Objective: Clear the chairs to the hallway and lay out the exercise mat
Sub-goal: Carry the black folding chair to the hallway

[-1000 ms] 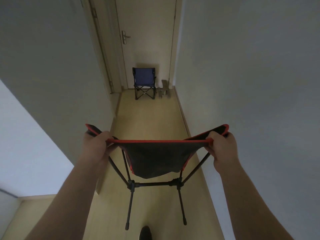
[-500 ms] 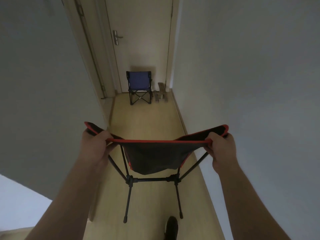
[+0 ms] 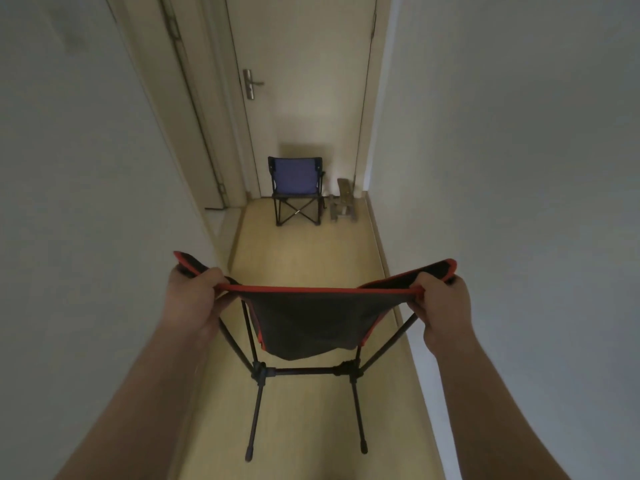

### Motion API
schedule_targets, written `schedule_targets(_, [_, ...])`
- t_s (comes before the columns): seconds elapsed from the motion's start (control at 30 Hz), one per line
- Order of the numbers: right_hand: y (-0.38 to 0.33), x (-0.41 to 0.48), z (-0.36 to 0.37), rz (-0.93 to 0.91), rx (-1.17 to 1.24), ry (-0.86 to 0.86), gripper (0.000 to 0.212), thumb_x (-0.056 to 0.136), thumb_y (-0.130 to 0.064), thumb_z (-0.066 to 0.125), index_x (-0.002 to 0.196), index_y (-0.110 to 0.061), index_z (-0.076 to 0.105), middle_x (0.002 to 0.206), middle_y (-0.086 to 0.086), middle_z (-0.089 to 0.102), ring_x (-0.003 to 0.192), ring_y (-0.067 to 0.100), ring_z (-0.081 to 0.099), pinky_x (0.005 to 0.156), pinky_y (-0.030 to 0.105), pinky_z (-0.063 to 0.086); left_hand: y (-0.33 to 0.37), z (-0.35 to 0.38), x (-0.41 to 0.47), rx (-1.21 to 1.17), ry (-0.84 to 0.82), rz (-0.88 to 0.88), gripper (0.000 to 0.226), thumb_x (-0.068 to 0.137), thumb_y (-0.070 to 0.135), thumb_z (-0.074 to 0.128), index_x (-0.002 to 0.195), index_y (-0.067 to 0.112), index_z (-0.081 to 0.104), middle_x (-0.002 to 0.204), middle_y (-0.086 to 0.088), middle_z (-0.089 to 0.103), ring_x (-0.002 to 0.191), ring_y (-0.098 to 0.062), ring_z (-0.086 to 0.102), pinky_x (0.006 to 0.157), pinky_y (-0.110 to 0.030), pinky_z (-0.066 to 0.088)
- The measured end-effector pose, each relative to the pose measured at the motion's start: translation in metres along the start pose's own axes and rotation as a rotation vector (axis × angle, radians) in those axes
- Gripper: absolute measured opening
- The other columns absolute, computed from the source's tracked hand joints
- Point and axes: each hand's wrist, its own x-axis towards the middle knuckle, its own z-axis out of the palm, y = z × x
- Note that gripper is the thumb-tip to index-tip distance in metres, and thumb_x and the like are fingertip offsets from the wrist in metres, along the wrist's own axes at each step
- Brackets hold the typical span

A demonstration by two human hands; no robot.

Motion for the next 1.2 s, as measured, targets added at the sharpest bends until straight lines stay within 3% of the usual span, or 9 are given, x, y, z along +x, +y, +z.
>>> schedule_targets(0.27, [-0.031, 0.091, 0.064, -0.014, -0.018, -0.045, 0.043, 0.081, 0.000, 0.064, 0.123, -0.005, 0.055, 0.114, 0.016, 0.067, 0.102, 0.029, 0.069, 0.085, 0.041, 0.062, 0.022, 0.053, 0.083, -0.042, 0.030, 0.023, 0.025, 0.086, -0.012, 0.058, 0.100, 0.008, 0.055, 0.099, -0.016, 0.063, 0.088, -0.033, 0.072, 0.063, -0.034, 0.062])
schedule_targets(0.5, [-0.049, 0.175, 0.138, -0.004, -0.050, 0.003, 0.036, 0.081, -0.001, 0.064, 0.115, -0.004, 0.055, 0.113, 0.023, 0.066, 0.103, 0.035, 0.069, 0.088, 0.047, 0.061, 0.037, 0.104, 0.192, -0.022, 0.021, -0.016, 0.023, 0.087, -0.012, 0.057, 0.102, 0.005, 0.053, 0.100, -0.021, 0.054, 0.092, -0.036, 0.064, 0.074, -0.044, 0.063])
schedule_targets(0.63, [-0.068, 0.220, 0.187, -0.010, -0.069, 0.022, 0.028, 0.082, -0.001, 0.064, 0.108, -0.005, 0.055, 0.103, 0.018, 0.065, 0.093, 0.030, 0.068, 0.088, 0.048, 0.060, 0.057, 0.135, 0.257, -0.020, -0.002, -0.027, 0.023, 0.086, -0.013, 0.055, 0.095, 0.008, 0.051, 0.083, -0.016, 0.050, 0.087, -0.036, 0.058, 0.068, -0.042, 0.065])
schedule_targets(0.87, [-0.098, 0.294, 0.250, -0.036, -0.067, 0.077, 0.030, 0.082, 0.000, 0.065, 0.107, -0.013, 0.056, 0.105, 0.012, 0.067, 0.096, 0.028, 0.070, 0.086, 0.045, 0.062, 0.091, 0.193, 0.350, -0.054, -0.030, -0.070, 0.022, 0.089, -0.013, 0.054, 0.098, 0.007, 0.052, 0.102, -0.017, 0.057, 0.096, -0.030, 0.065, 0.077, -0.040, 0.060])
schedule_targets(1.03, [-0.106, 0.366, 0.284, -0.019, -0.058, 0.089, 0.045, 0.080, 0.001, 0.066, 0.122, -0.011, 0.053, 0.109, 0.010, 0.066, 0.099, 0.027, 0.069, 0.083, 0.039, 0.062, 0.094, 0.240, 0.414, -0.048, -0.051, -0.073, 0.029, 0.089, -0.014, 0.053, 0.108, 0.007, 0.053, 0.104, -0.015, 0.063, 0.095, -0.029, 0.067, 0.079, -0.041, 0.060])
schedule_targets(1.13, [-0.113, 0.402, 0.301, -0.015, -0.033, 0.083, 0.044, 0.081, 0.002, 0.066, 0.122, -0.010, 0.054, 0.109, 0.010, 0.066, 0.098, 0.026, 0.069, 0.085, 0.040, 0.062, 0.095, 0.265, 0.442, -0.035, -0.032, -0.069, 0.026, 0.088, -0.015, 0.052, 0.101, 0.008, 0.053, 0.096, -0.013, 0.062, 0.088, -0.027, 0.067, 0.065, -0.034, 0.061])
schedule_targets(1.2, [-0.118, 0.431, 0.312, 0.000, -0.019, 0.069, 0.043, 0.082, 0.002, 0.065, 0.122, -0.010, 0.054, 0.110, 0.011, 0.067, 0.099, 0.027, 0.069, 0.087, 0.042, 0.061, 0.094, 0.284, 0.463, -0.037, -0.008, -0.076, 0.025, 0.088, -0.014, 0.052, 0.098, 0.009, 0.053, 0.096, -0.012, 0.061, 0.088, -0.027, 0.067, 0.065, -0.035, 0.060])
